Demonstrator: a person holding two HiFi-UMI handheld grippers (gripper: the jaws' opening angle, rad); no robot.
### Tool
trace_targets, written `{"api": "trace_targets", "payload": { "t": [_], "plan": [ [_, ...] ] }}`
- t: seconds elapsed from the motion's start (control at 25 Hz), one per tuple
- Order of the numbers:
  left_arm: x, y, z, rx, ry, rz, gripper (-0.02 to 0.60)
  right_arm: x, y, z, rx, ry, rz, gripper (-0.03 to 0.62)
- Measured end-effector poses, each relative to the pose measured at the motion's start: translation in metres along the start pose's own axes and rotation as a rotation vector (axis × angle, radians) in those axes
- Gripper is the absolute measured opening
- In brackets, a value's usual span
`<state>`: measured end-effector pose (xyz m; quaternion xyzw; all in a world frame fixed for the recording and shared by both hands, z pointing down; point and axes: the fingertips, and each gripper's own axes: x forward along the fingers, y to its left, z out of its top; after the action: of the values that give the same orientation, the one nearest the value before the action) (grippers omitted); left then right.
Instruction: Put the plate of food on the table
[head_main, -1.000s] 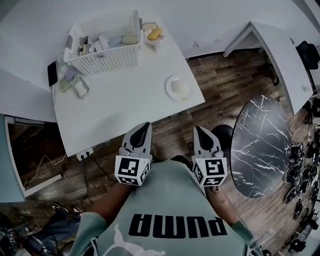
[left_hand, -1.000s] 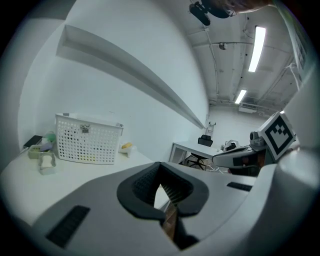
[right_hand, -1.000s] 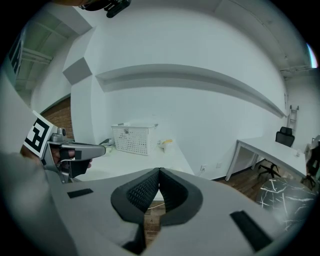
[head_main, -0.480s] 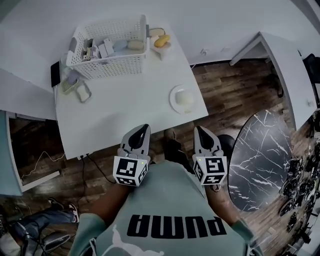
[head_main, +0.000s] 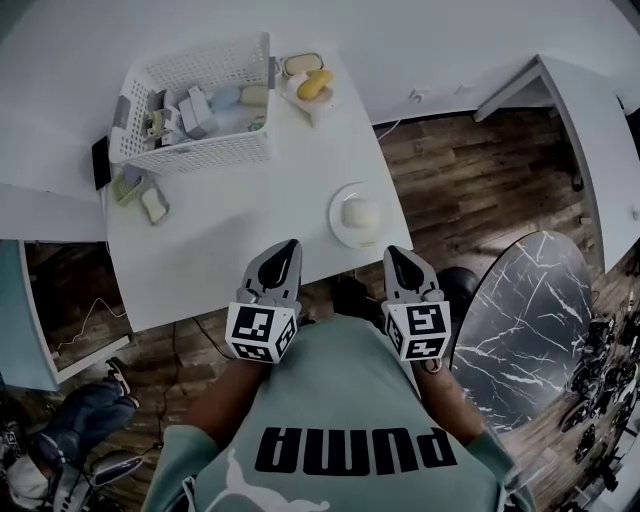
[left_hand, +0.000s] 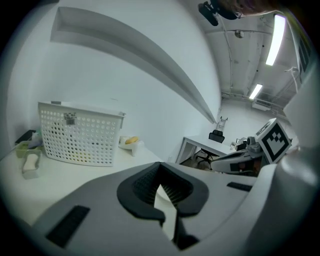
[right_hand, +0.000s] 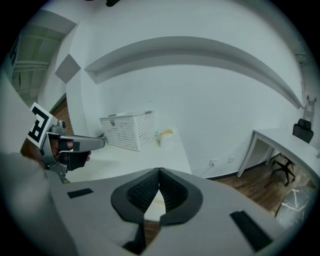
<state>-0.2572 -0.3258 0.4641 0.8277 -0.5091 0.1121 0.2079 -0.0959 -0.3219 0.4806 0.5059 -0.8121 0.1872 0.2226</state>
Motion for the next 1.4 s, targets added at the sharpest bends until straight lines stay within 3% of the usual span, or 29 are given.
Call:
{"api": "trace_targets", "payload": {
  "t": [0.24, 0.52, 0.84, 1.04, 1.4],
  "plan": [
    [0.061, 0.002, -0.028, -0.13, 0.153, -0.05, 0.006, 0.032, -0.037, -0.018, 0.075, 0.092, 0.007, 0.008],
    [0.104, 0.009, -0.049, -0.169, 0.277, -0.068, 0.006, 0.06, -0.061, -0.038, 0.145, 0.163, 0.029, 0.01],
    [0.132, 0.019, -0.082, -0.252, 0.413, -0.066, 0.052, 0.083, -0.08, -0.059, 0.245, 0.233, 0.037, 0.016],
    [0.14, 0.021, -0.095, -0.29, 0.464, -0.076, 0.074, 0.09, -0.084, -0.072, 0.319, 0.261, 0.052, 0.04],
    [0.149, 0.016, -0.105, -0.289, 0.514, -0.083, 0.074, 0.1, -0.082, -0.088, 0.423, 0.31, 0.087, 0.04]
  ]
}}
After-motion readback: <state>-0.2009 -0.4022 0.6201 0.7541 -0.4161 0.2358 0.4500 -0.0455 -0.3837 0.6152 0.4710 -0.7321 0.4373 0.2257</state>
